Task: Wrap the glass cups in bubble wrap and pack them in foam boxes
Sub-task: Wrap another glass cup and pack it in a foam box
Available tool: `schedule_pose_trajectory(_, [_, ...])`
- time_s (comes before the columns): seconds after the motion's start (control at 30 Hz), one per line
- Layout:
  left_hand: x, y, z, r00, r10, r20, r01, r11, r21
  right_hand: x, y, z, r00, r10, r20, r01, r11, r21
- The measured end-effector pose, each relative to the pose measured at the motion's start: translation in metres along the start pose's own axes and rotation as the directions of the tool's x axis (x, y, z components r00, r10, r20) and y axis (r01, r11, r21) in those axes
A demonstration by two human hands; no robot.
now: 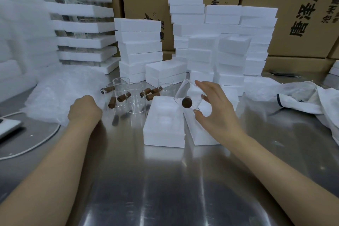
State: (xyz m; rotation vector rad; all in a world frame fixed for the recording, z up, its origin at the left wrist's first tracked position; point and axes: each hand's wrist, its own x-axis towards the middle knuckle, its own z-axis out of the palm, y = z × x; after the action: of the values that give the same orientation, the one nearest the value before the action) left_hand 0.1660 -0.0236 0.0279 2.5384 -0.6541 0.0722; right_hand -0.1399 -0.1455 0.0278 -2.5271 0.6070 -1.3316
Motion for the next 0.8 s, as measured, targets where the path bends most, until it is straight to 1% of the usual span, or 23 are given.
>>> schedule_pose_trajectory(0.07, [-0.001, 0.002, -0.005, 0.999, -0.019, -0.03, 0.017, 0.999, -0.044, 0.001, 0.001, 0.0, 1.0, 0.008, -0.007, -0.008, 1.0, 0.004])
schedule_pose_trajectory(0.1, [-0.002, 0.004, -0.009, 0.996, -0.02, -0.086, 0.015, 0.998, -0.057, 0.001, 0.0, 0.0, 1.0, 0.021, -0.016, -0.021, 1.0, 0.022])
schedule_pose_trajectory(0.13, [-0.004, 0.007, -0.014, 0.984, -0.008, -0.176, -0.005, 0.997, -0.072, 0.001, -0.001, 0.0, 0.999, 0.038, -0.028, -0.036, 0.998, 0.053])
schedule_pose_trajectory(0.2, [-0.008, 0.015, -0.025, 0.925, 0.048, -0.378, -0.125, 0.975, -0.182, 0.002, -0.003, -0.002, 0.996, 0.059, -0.06, -0.05, 0.989, 0.138])
schedule_pose_trajectory(0.23, [-0.01, 0.022, -0.031, 0.894, 0.076, -0.441, -0.218, 0.935, -0.28, 0.003, -0.005, -0.003, 0.994, 0.081, -0.076, -0.066, 0.98, 0.187])
schedule_pose_trajectory(0.27, [-0.014, 0.029, -0.036, 0.88, 0.108, -0.462, -0.312, 0.865, -0.392, 0.004, -0.007, -0.005, 0.988, 0.126, -0.086, -0.102, 0.965, 0.241])
schedule_pose_trajectory(0.3, [-0.018, 0.037, -0.041, 0.878, 0.151, -0.455, -0.393, 0.77, -0.502, 0.006, -0.01, -0.007, 0.978, 0.184, -0.093, -0.149, 0.943, 0.299])
schedule_pose_trajectory(0.33, [-0.024, 0.046, -0.044, 0.882, 0.205, -0.425, -0.443, 0.669, -0.597, 0.007, -0.012, -0.009, 0.965, 0.242, -0.1, -0.192, 0.914, 0.358])
schedule_pose_trajectory(0.37, [-0.033, 0.054, -0.046, 0.886, 0.269, -0.377, -0.462, 0.578, -0.673, 0.008, -0.012, -0.011, 0.952, 0.29, -0.102, -0.224, 0.882, 0.416])
schedule_pose_trajectory(0.4, [-0.041, 0.062, -0.048, 0.888, 0.335, -0.315, -0.452, 0.506, -0.735, 0.009, -0.012, -0.012, 0.939, 0.329, -0.096, -0.248, 0.846, 0.473])
schedule_pose_trajectory(0.47, [-0.055, 0.072, -0.045, 0.875, 0.449, -0.179, -0.382, 0.415, -0.826, 0.012, -0.013, -0.014, 0.909, 0.414, -0.045, -0.312, 0.75, 0.583])
schedule_pose_trajectory(0.53, [-0.064, 0.077, -0.039, 0.852, 0.513, -0.102, -0.332, 0.38, -0.864, 0.013, -0.015, -0.015, 0.867, 0.496, 0.04, -0.385, 0.618, 0.686])
schedule_pose_trajectory(0.6, [-0.069, 0.081, -0.033, 0.852, 0.517, -0.086, -0.327, 0.395, -0.858, 0.016, -0.016, -0.018, 0.837, 0.534, 0.121, -0.436, 0.515, 0.738])
schedule_pose_trajectory(0.73, [-0.074, 0.085, -0.024, 0.829, 0.56, -0.014, -0.304, 0.429, -0.851, 0.021, -0.016, -0.024, 0.832, 0.51, 0.218, -0.464, 0.426, 0.776])
schedule_pose_trajectory(0.8, [-0.076, 0.085, -0.02, 0.813, 0.582, -0.011, -0.316, 0.426, -0.848, 0.021, -0.018, -0.026, 0.831, 0.502, 0.24, -0.469, 0.398, 0.789])
